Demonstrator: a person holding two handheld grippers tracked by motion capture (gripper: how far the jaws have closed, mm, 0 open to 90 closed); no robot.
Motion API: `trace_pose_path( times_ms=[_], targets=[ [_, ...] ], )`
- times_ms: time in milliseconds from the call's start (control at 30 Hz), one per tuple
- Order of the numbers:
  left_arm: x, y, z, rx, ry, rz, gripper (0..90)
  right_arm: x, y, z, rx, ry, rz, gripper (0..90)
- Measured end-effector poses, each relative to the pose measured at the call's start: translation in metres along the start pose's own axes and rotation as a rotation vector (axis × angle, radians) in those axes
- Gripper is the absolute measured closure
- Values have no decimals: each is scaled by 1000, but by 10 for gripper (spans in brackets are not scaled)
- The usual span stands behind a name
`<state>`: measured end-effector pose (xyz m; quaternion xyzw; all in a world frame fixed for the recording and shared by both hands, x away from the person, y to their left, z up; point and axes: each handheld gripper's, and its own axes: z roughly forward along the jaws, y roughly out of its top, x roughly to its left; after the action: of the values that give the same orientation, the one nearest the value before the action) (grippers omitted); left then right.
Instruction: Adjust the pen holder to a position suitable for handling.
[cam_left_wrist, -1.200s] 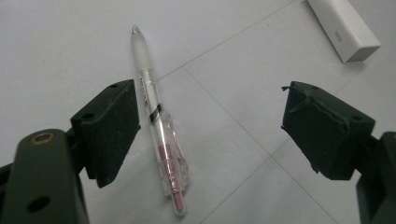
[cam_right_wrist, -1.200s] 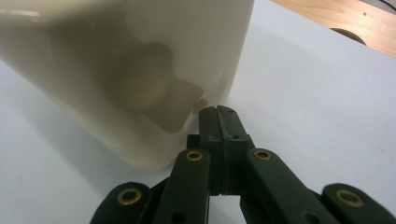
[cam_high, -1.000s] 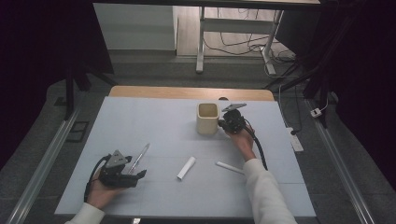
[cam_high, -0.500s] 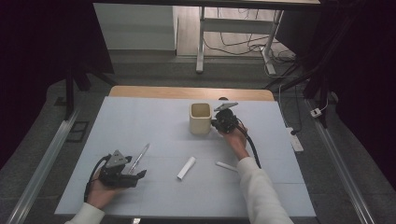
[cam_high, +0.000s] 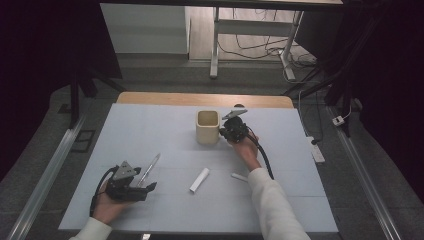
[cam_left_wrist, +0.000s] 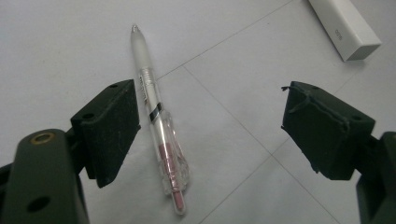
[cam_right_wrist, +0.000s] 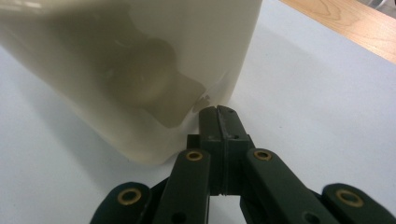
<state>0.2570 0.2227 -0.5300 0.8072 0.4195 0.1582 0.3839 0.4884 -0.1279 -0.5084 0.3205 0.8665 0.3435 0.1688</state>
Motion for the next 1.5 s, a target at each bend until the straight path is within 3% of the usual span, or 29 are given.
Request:
trace_pose_path(
  times_ms=[233, 467, 800, 1067, 1333, 1500],
  targets=[
    [0, 0, 0, -4, 5, -3, 185, -1, 0, -2, -18, 7, -4, 894],
    [0, 0, 0, -1, 8, -5, 185, 0, -4, -15, -29, -20, -34, 895],
    [0, 0, 0, -3, 16, -4, 185, 4, -19, -55, -88, -13, -22, 894],
    [0, 0, 1, -4, 21, -4, 186, 10, -41, -91, -138, -36, -56, 893],
    [1, 0, 1, -4, 26, -5, 186, 12, -64, -116, -181, -35, -32, 613],
    [1, 0, 1, -4, 25, -5, 186, 16, -85, -139, -231, -15, 1, 517]
  ],
)
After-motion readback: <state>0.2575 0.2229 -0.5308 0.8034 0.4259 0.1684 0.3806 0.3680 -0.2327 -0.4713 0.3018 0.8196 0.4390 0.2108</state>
